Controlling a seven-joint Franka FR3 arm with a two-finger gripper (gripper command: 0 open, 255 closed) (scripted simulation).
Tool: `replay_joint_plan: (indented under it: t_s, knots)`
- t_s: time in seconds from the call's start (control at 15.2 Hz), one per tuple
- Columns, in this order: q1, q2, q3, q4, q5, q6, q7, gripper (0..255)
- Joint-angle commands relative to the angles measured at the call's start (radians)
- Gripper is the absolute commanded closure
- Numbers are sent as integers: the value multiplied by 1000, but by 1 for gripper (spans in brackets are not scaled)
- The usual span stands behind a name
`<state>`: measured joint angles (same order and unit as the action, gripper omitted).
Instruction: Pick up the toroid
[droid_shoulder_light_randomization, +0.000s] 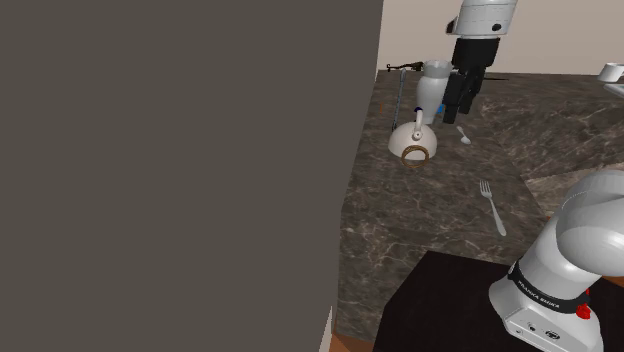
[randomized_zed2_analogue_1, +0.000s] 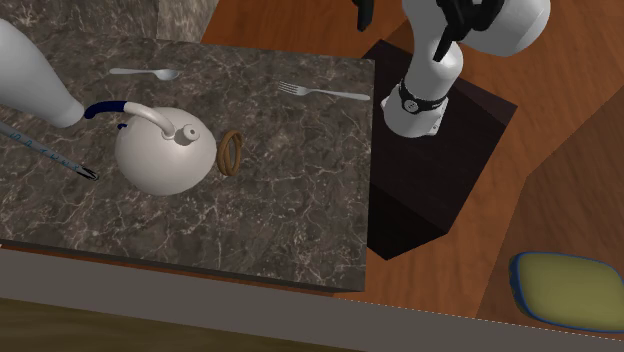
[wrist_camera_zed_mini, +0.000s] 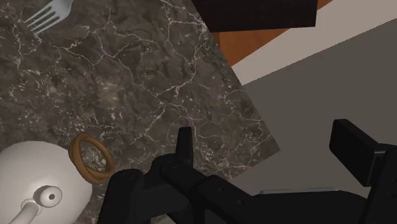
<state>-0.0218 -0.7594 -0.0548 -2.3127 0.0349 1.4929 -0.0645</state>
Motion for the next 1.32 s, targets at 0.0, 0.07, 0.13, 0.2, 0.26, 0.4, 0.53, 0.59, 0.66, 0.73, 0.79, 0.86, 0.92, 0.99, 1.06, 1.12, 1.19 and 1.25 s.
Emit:
replay_joint_plan:
  t_s: [0.0,0.07,0.13,0.2,0.26,0.4,0.53,0.59,0.66,0.73,0.79,0.86,0.92,0.99,1.06,1.12,1.19,1.25]
  knots:
    - [0,0,0,0,0,0,0,0]
    - [0,3,-20,-19,-15,25,-37,0]
    - [0,9,-40,-37,-30,51,-73,0]
    - [0,16,-60,-53,-45,77,-109,0]
    - [0,25,-80,-68,-60,103,-145,0]
    - [0,50,-121,-92,-87,159,-216,0]
    - [1,82,-163,-110,-112,216,-287,0]
    - [3,101,-184,-116,-123,245,-322,0]
    - [4,122,-205,-121,-133,274,-357,0]
    - [6,145,-226,-124,-141,304,-393,0]
    - [9,170,-248,-125,-149,333,-428,0]
    - [12,196,-269,-124,-155,363,-464,0]
    - [16,224,-290,-122,-159,393,-500,0]
    - [21,254,-312,-118,-162,422,-536,0]
    - [27,285,-333,-112,-163,452,-573,0]
    - [32,318,-354,-104,-161,481,-611,0]
    - [39,353,-375,-95,-157,509,-650,0]
    - [46,389,-396,-85,-150,537,-689,0]
